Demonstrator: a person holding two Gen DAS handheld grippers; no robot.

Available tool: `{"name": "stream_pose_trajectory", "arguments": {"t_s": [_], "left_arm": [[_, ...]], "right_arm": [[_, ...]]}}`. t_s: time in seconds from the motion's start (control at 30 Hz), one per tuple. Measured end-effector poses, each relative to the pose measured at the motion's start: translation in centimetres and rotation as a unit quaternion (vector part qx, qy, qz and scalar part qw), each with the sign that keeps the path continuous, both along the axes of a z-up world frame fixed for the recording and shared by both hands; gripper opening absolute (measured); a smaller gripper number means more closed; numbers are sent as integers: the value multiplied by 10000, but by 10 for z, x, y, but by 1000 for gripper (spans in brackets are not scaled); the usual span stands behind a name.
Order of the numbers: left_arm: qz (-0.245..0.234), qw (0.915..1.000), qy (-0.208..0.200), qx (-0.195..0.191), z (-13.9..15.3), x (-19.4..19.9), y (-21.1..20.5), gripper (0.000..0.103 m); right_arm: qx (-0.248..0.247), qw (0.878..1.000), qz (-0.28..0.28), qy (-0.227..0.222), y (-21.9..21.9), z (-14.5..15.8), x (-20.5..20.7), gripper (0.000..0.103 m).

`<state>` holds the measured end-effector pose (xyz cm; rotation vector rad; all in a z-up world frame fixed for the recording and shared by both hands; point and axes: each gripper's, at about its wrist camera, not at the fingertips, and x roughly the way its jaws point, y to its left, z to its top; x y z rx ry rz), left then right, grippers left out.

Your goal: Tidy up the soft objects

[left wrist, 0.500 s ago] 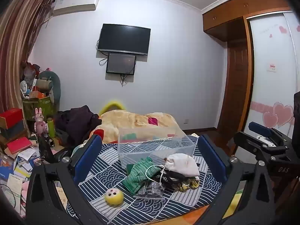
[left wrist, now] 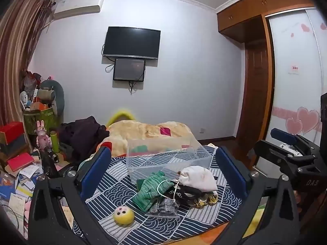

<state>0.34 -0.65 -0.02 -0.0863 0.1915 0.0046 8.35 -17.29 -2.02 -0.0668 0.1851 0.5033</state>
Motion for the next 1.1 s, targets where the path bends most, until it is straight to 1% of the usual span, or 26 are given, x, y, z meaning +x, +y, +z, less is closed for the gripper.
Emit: {"name": "stream_pose_trajectory", "arguments": {"t_s": [0.17, 0.23, 1.1], "left_arm": [[-20, 10000, -5, -8, -1, -1, 1, 103], [-21, 10000, -10, -10, -1, -1, 1, 103], [-27, 9999, -58, 94, 2, -1, -4, 103]], "right_arm": [[32, 10000, -4, -19, 4, 0, -7, 103], [62, 10000, 6, 6, -11, 6, 7, 103], [148, 9999, -8, -50, -15, 9, 4, 103]]}}
